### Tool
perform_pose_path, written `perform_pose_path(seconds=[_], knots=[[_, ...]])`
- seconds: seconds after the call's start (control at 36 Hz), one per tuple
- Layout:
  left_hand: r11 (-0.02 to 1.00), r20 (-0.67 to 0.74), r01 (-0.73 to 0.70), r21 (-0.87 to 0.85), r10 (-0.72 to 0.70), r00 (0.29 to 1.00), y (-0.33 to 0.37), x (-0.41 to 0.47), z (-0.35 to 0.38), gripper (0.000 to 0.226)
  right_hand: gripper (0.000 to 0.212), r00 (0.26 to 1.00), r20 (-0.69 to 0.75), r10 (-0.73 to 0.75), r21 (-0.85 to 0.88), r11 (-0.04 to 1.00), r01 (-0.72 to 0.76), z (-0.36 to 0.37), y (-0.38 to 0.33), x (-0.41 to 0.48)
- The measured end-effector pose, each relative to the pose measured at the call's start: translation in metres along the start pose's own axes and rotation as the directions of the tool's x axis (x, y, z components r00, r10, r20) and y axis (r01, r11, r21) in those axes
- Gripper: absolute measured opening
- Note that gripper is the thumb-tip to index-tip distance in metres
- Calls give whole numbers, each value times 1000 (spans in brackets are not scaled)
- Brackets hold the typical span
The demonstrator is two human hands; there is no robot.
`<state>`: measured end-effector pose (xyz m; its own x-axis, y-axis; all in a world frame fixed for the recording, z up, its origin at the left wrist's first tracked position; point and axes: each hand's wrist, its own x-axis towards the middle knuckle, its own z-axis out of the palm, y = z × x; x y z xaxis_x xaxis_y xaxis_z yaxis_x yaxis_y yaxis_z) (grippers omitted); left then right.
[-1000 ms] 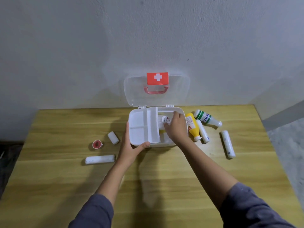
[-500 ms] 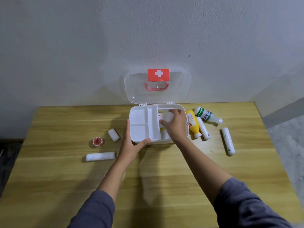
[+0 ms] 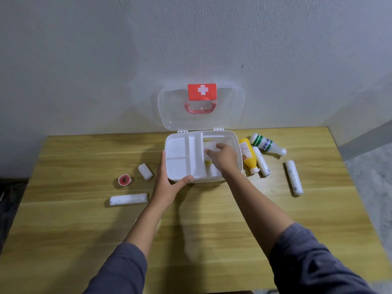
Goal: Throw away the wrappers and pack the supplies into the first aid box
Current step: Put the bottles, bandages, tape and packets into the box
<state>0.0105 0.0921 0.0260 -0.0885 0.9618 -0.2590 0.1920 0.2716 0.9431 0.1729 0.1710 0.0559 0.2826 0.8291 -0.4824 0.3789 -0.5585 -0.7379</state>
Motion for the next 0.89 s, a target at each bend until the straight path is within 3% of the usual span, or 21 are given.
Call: perform_pose_path(seconds=[0.31, 0.44, 0.53, 0.64, 0.72, 0.81, 0.89], knots=[[1000, -7, 1, -1, -1, 1000, 1, 0, 1, 112, 51, 999, 31, 16, 52, 998, -18, 0, 2, 2], [1000, -4, -11, -1, 11, 1000, 2, -1, 1, 111, 43, 997, 52, -50, -23, 998, 51, -9, -2, -4], [998, -5, -49, -27, 49, 999, 6, -2, 1, 103, 32, 978, -81, -192, 28, 980, 195, -23, -6, -10], [998, -11, -63, -24, 63, 998, 7, -2, 2, 98, 20, 882, -345, -320, 139, 912, 385, -56, 3, -11], [999, -8, -46, -15, 46, 999, 4, -1, 1, 106, 20, 857, -417, -304, 63, 931, 360, -76, 31, -1], [999, -1, -33, -13, 33, 999, 1, -1, 0, 113, 29, 920, -316, -231, -74, 973, 219, -81, 64, 15], [999, -5, -37, -1, 37, 999, 2, -2, 2, 109, 39, 941, -215, -261, -228, 951, 211, -73, 79, 24]])
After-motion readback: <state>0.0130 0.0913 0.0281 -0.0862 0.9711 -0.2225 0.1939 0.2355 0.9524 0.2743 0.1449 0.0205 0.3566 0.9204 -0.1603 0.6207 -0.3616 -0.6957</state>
